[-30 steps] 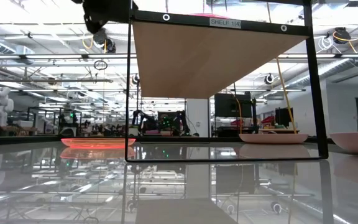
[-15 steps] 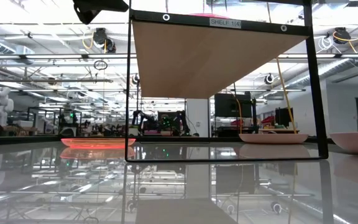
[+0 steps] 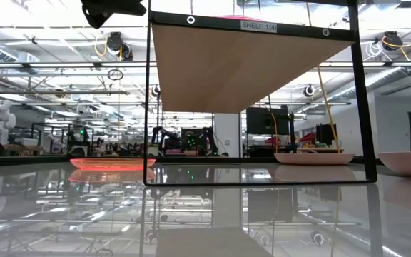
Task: Place and stack plates onto a shelf
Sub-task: Stack the bottom dark pink plate on the gray plate on the shelf
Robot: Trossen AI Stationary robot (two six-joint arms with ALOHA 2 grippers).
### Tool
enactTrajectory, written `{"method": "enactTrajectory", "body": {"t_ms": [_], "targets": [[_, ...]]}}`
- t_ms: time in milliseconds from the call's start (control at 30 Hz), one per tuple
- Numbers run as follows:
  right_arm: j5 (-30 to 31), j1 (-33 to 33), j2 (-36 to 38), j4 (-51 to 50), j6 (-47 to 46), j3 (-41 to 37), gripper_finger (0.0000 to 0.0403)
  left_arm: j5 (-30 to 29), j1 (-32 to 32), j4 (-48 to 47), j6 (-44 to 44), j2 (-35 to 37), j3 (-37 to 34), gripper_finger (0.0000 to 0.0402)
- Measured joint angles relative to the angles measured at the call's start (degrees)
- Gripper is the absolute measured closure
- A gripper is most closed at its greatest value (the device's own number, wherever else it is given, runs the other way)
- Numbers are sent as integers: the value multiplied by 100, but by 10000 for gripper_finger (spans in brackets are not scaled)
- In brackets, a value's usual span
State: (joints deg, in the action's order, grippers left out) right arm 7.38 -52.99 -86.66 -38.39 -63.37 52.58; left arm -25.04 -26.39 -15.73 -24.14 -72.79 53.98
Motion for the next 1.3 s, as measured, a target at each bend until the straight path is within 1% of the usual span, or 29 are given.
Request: {"method": "enactTrajectory", "body": {"t_ms": [100, 333, 467, 733, 900, 1033, 1133, 1300], "targets": [[-2, -2, -34, -64, 47, 0, 314, -54, 0, 3, -2, 0, 0, 284], [3, 0, -27, 137, 103, 0, 314, -61, -1, -3, -3, 0, 0, 284], [2, 0, -27, 130, -113, 3, 314, -63, 0, -22, -13, 0, 0, 284], [19, 0, -27, -537, -192, 194, 314, -65, 0, -26, -13, 0, 0, 284], [29, 2, -27, -668, -206, 205, 314, -67, 0, -26, -13, 0, 0, 284], [-13, 2, -23, -656, -213, 90, 314, -67, 0, -26, -13, 0, 0, 284], [-177, 2, -23, -642, -336, -36, 314, -67, 0, -26, -13, 0, 0, 284], [-297, 2, -23, -416, -413, -282, 315, -67, 0, -22, -12, 0, 0, 284]]}}
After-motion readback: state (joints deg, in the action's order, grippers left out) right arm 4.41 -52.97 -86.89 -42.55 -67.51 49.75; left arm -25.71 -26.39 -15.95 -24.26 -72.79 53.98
